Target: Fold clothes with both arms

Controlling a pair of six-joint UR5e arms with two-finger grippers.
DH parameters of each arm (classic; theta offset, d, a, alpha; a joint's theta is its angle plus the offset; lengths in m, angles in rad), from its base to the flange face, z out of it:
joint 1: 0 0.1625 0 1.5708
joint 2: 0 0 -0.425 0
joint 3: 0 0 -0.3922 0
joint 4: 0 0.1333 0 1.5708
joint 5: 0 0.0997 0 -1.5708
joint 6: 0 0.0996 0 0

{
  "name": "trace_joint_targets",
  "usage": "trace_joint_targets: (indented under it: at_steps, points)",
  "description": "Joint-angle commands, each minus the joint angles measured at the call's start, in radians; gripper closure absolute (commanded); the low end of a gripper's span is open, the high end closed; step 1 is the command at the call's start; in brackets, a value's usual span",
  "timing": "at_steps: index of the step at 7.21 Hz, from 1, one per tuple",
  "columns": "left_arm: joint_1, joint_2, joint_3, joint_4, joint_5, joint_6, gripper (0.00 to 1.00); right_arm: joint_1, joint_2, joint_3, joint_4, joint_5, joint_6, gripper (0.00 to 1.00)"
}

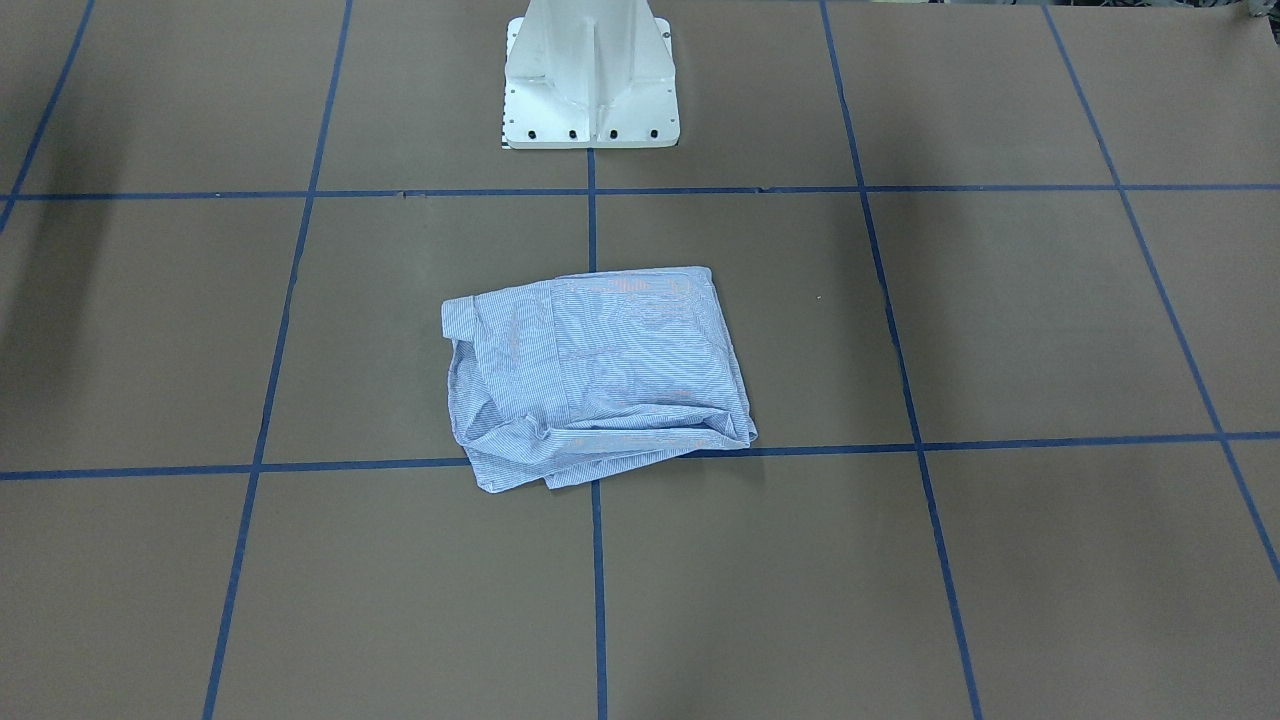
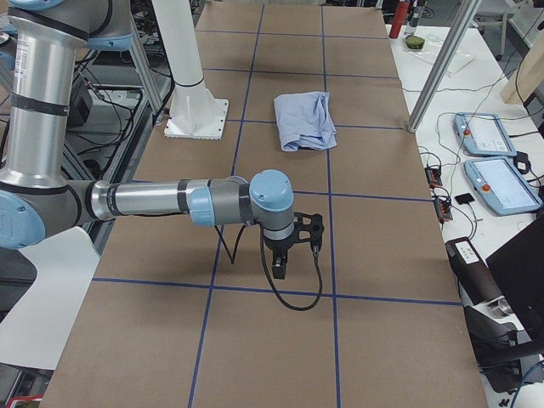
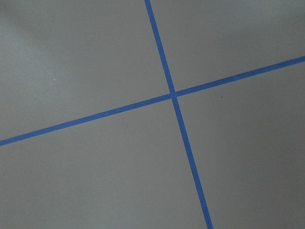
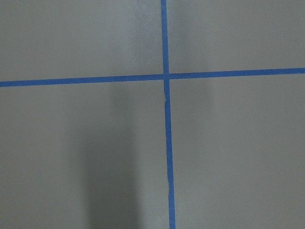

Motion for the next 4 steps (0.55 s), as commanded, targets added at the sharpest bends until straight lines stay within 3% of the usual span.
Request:
trace_joint_targets:
  at_steps: [1, 4]
  points:
    - [0.0, 0.0, 0.0, 0.0, 0.0, -0.001, 0.0, 0.0, 0.0, 0.0, 0.0, 0.0, 0.003, 0.0]
    - [0.0, -0.002, -0.003, 0.0, 0.0, -0.004, 0.0, 0.0, 0.0, 0.005, 0.0, 0.0, 0.005, 0.0]
